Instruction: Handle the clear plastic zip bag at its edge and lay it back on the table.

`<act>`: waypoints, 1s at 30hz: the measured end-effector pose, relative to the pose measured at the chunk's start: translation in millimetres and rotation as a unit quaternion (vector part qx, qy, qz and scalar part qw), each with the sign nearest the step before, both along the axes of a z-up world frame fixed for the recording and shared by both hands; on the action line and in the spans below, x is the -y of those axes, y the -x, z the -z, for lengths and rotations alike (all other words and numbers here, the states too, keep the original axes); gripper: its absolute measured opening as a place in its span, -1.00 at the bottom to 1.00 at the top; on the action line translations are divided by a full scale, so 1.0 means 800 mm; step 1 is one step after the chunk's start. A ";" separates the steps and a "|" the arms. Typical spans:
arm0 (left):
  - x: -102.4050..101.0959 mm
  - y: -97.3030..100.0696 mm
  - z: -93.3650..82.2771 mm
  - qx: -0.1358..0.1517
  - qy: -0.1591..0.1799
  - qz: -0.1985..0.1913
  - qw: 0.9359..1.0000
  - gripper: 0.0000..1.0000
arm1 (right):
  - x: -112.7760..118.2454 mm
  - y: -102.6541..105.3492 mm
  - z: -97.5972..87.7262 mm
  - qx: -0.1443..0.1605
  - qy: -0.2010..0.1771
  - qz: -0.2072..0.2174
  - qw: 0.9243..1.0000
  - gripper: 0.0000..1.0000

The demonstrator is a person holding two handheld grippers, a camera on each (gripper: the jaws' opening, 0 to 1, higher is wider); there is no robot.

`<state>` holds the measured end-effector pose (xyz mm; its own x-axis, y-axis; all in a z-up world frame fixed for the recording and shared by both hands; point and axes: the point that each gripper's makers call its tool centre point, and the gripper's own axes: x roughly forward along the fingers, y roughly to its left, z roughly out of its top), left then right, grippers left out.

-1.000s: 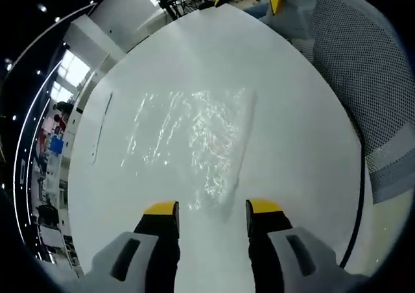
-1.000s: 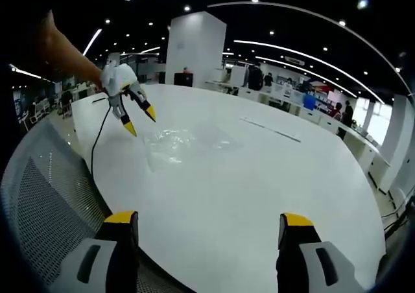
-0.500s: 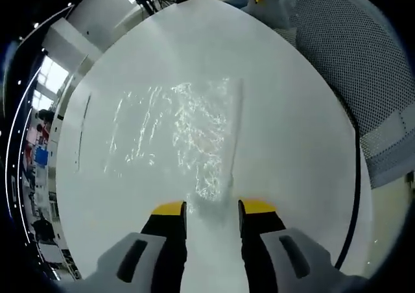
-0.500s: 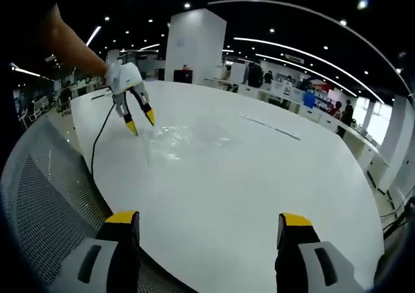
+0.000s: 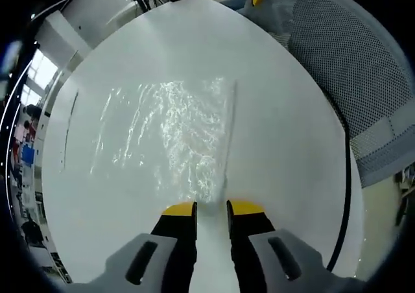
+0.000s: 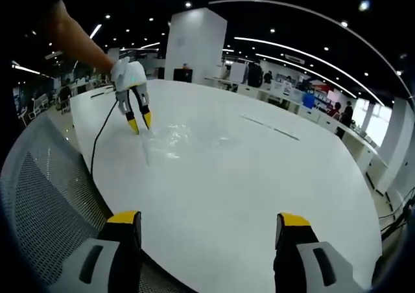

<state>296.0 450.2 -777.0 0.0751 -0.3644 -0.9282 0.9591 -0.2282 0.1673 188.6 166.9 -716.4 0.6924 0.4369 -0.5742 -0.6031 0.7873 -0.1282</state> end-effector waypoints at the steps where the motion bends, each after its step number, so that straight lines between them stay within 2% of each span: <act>1: 0.001 0.000 0.000 -0.004 0.000 0.000 1.000 -0.67 | 0.000 0.000 0.000 0.000 0.000 0.001 1.000 0.70; 6: 0.001 0.001 0.002 -0.026 -0.014 0.017 0.999 -0.67 | 0.001 0.000 0.001 -0.001 0.002 0.001 1.000 0.70; 13: 0.004 0.003 0.002 -0.062 -0.025 0.016 0.998 -0.68 | 0.004 0.000 0.001 -0.002 0.006 0.004 1.000 0.68; 23: 0.006 0.003 0.001 -0.074 -0.028 0.007 0.997 -0.69 | 0.004 0.000 0.003 -0.004 0.010 0.002 1.000 0.66; 30: 0.008 0.003 0.002 -0.074 -0.036 0.005 0.997 -0.83 | 0.005 0.000 0.004 -0.005 0.013 0.003 1.000 0.66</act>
